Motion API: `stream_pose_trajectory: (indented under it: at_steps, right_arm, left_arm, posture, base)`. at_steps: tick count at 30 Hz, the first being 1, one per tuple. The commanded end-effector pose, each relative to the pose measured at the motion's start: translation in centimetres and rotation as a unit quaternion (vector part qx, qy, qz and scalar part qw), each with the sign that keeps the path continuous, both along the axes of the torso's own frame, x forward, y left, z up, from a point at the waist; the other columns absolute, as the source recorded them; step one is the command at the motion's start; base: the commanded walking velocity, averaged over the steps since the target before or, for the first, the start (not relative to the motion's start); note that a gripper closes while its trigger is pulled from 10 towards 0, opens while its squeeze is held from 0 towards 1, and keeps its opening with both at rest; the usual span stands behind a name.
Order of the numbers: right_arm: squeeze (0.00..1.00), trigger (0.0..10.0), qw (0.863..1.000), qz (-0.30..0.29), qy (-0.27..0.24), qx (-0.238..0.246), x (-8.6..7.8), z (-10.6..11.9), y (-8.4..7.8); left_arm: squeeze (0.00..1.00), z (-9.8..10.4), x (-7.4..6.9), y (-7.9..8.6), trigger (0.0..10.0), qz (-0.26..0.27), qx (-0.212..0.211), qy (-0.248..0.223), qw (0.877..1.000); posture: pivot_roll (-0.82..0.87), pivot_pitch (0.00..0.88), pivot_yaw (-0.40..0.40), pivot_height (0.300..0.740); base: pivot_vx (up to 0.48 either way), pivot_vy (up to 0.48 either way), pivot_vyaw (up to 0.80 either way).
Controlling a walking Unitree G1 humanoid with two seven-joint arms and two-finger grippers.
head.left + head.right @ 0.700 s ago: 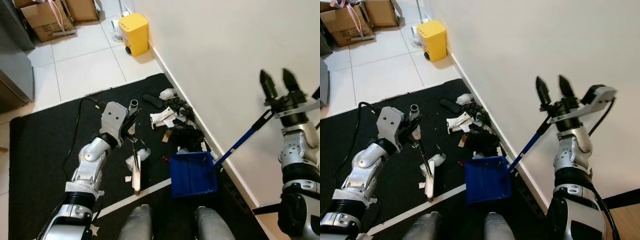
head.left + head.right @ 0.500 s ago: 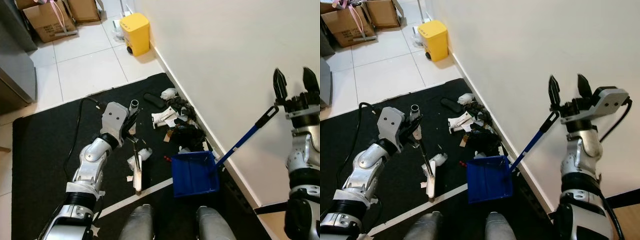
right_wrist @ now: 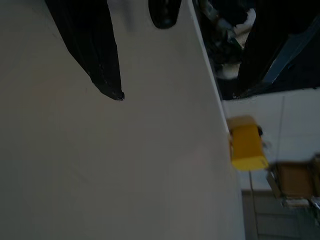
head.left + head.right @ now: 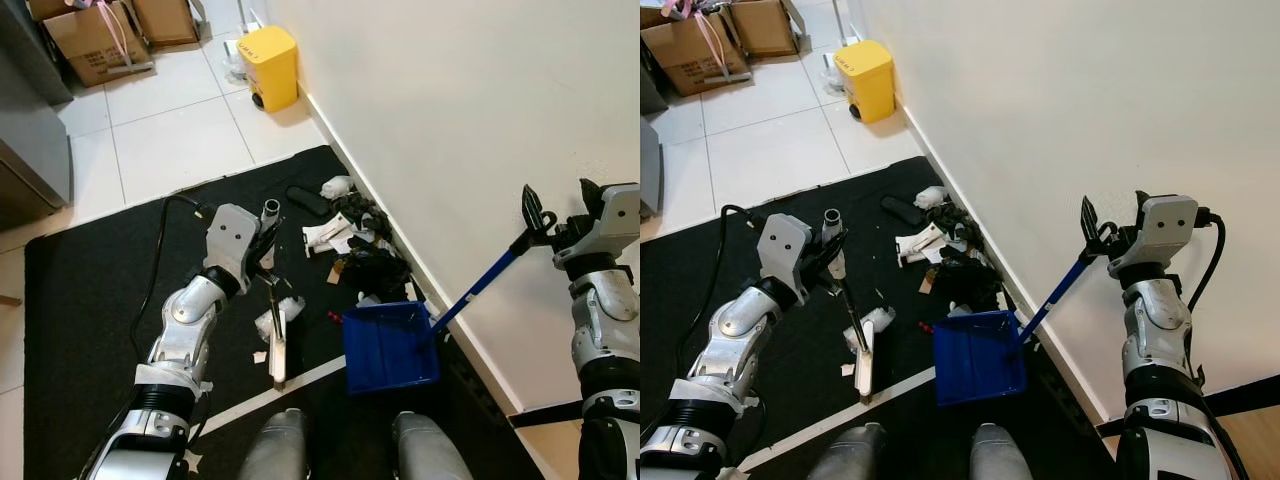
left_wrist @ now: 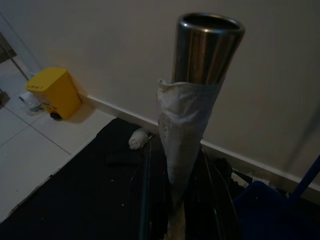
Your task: Sweep floor
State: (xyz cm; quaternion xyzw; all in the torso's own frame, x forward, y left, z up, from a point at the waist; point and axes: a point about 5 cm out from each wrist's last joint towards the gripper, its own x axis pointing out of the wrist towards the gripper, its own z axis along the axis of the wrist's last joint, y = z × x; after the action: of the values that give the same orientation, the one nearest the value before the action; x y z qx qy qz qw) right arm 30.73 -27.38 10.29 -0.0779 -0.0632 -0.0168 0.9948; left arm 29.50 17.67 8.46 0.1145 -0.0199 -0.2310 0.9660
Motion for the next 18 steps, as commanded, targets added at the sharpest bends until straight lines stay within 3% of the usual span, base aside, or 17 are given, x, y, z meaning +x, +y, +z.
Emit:
stream_pose_trajectory:
  at_steps: [1,18]
  right_arm:
    - [0.0,10.0,1.0,-0.004,0.017,-0.006,0.0,-0.7,0.3]
    - [0.0,10.0,0.997,-0.024,0.075,0.017,1.5,-2.1,1.9]
  left_arm:
    - [0.0,0.5,0.1,-0.5,10.0,-0.007,-0.014,-0.01,1.0]
    - [0.0,0.8,0.2,-1.1,10.0,-0.015,-0.019,-0.014,1.0]
  posture:
    - [0.03,0.064,0.017,0.74]
    - [0.04,0.088,0.017,0.74]
  base:
    - [0.0,0.0,0.0]
    - [0.0,0.0,0.0]
